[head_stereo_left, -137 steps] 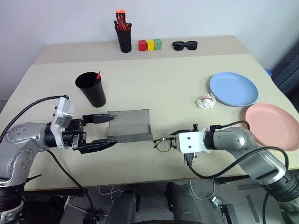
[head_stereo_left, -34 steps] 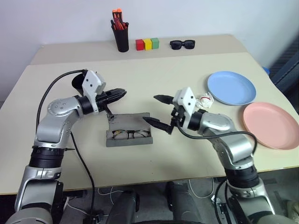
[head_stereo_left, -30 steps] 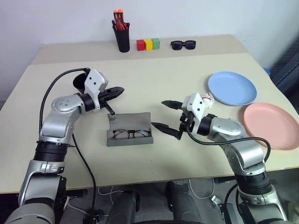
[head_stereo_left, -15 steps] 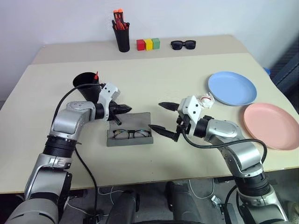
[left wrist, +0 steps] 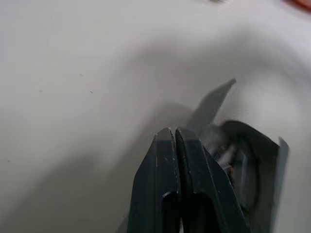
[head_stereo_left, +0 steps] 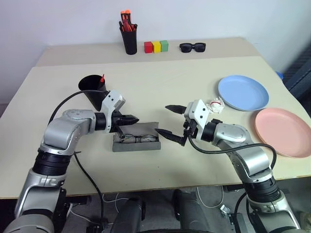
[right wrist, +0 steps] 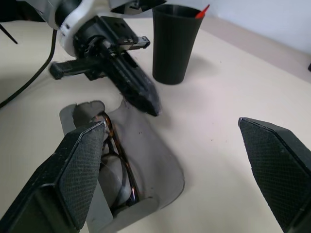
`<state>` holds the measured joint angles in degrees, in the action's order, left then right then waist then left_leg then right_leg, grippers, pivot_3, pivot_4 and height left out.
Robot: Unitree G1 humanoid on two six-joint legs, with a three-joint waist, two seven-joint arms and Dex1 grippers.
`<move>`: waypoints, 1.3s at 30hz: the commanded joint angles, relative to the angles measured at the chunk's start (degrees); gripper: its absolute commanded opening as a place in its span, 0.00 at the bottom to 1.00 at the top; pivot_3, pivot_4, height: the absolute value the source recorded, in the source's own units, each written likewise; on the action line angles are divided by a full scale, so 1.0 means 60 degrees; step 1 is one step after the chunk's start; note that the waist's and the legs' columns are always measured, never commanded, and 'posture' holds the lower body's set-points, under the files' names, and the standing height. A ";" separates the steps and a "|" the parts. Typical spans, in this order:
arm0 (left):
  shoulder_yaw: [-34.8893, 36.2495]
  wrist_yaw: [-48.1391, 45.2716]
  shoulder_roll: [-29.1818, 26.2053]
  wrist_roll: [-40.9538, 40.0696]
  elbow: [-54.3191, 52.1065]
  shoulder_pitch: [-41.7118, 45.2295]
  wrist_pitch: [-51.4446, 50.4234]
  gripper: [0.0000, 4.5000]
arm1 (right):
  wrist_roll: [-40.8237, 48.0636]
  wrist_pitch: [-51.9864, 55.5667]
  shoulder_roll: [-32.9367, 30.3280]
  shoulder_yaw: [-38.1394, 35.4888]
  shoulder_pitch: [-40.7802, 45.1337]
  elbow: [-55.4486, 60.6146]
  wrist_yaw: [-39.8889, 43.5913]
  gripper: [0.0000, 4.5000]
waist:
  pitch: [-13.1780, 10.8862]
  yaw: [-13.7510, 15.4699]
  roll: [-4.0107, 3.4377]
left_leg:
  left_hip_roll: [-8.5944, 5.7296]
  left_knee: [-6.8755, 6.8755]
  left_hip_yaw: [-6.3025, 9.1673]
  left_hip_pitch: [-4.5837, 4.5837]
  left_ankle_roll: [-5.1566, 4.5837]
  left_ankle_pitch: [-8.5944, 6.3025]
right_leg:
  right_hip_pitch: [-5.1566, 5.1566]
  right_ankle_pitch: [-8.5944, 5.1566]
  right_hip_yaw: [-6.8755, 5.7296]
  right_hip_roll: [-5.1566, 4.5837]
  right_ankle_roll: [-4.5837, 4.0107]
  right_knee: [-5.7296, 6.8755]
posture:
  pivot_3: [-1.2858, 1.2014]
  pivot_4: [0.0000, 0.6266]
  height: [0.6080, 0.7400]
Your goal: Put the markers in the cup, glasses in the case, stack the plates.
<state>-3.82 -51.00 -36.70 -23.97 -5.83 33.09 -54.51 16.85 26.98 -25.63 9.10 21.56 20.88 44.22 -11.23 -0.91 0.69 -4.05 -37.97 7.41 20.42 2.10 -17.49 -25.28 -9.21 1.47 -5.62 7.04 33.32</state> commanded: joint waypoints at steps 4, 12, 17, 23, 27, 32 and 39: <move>-0.0317 -0.0468 -0.0719 -0.0562 -0.1022 -0.0720 -0.0829 0.01 | -0.0076 -0.0285 -0.0032 -0.0024 0.0263 0.0075 -0.0032 1.00 | 0.0003 -0.0036 -0.0005 | 0.0002 0.0012 -0.0003 -0.0004 -0.0003 -0.0002 | -0.0007 0.0000 0.0002 0.0000 -0.0001 0.0001 | 0.52 0.24 1.00; -0.0330 -0.0533 -0.1155 -0.0778 -0.1582 -0.1014 -0.0818 0.01 | -0.0141 -0.0374 0.0014 0.0052 0.0365 -0.0049 -0.0045 1.00 | 0.0002 -0.0011 0.0003 | 0.0001 0.0003 -0.0001 0.0000 -0.0002 -0.0001 | -0.0002 -0.0001 0.0001 0.0000 -0.0001 -0.0001 | 0.52 0.24 1.00; 0.0779 0.0667 0.0120 -0.0442 -0.0812 -0.0419 0.1185 0.01 | -0.0200 -0.0517 0.0061 -0.0022 0.0445 -0.0193 -0.0182 1.00 | 0.0002 0.0038 0.0004 | 0.0000 -0.0003 0.0006 0.0007 0.0004 0.0002 | -0.0001 0.0000 -0.0001 0.0000 -0.0001 -0.0003 | 0.52 0.24 1.00; 0.1699 0.0208 0.0438 -0.1177 -0.0528 -0.0035 0.2041 0.54 | -0.0584 -0.0844 -0.0147 -0.1222 0.1035 -0.1088 -0.1301 1.00 | 0.0002 0.0023 0.0003 | 0.0000 -0.0001 0.0000 0.0007 0.0006 0.0003 | -0.0007 0.0001 0.0000 0.0000 -0.0002 -0.0002 | 0.52 0.24 1.00; 0.1903 -0.0755 0.0062 -0.1525 -0.0258 0.0016 0.2573 0.99 | -0.0730 -0.0362 -0.1035 -0.2184 0.0890 -0.1399 -0.1639 1.00 | 0.0002 0.0048 0.0003 | -0.0002 0.0001 -0.0001 0.0014 0.0005 0.0002 | -0.0008 0.0001 0.0000 -0.0001 -0.0003 -0.0007 | 0.52 0.24 1.00; 0.2360 -0.2336 -0.0415 -0.2183 0.0432 0.0076 0.3272 0.99 | -0.1154 0.1162 -0.2701 -0.3064 -0.0265 -0.1638 -0.1810 1.00 | 0.0001 0.0048 0.0002 | -0.0004 0.0001 -0.0005 0.0017 -0.0002 -0.0001 | -0.0001 0.0000 0.0000 -0.0001 -0.0003 -0.0014 | 0.52 0.24 1.00; 0.2211 -0.3169 -0.0179 -0.2237 0.1158 0.0258 0.4033 0.99 | -0.1455 0.2879 -0.3442 -0.4100 -0.1417 -0.1346 -0.2547 1.00 | 0.0002 0.0024 0.0000 | 0.0004 -0.0001 -0.0026 0.0004 -0.0005 -0.0001 | 0.0001 0.0000 0.0008 -0.0001 -0.0004 -0.0009 | 0.52 0.24 1.00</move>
<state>9.00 -69.42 -37.89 -37.47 0.73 33.18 -32.55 8.84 43.03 -45.06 -12.73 13.49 10.31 29.89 -11.22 -0.76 0.68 -4.03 -38.00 7.25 20.45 2.08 -17.49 -25.27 -9.21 1.52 -5.63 7.02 33.25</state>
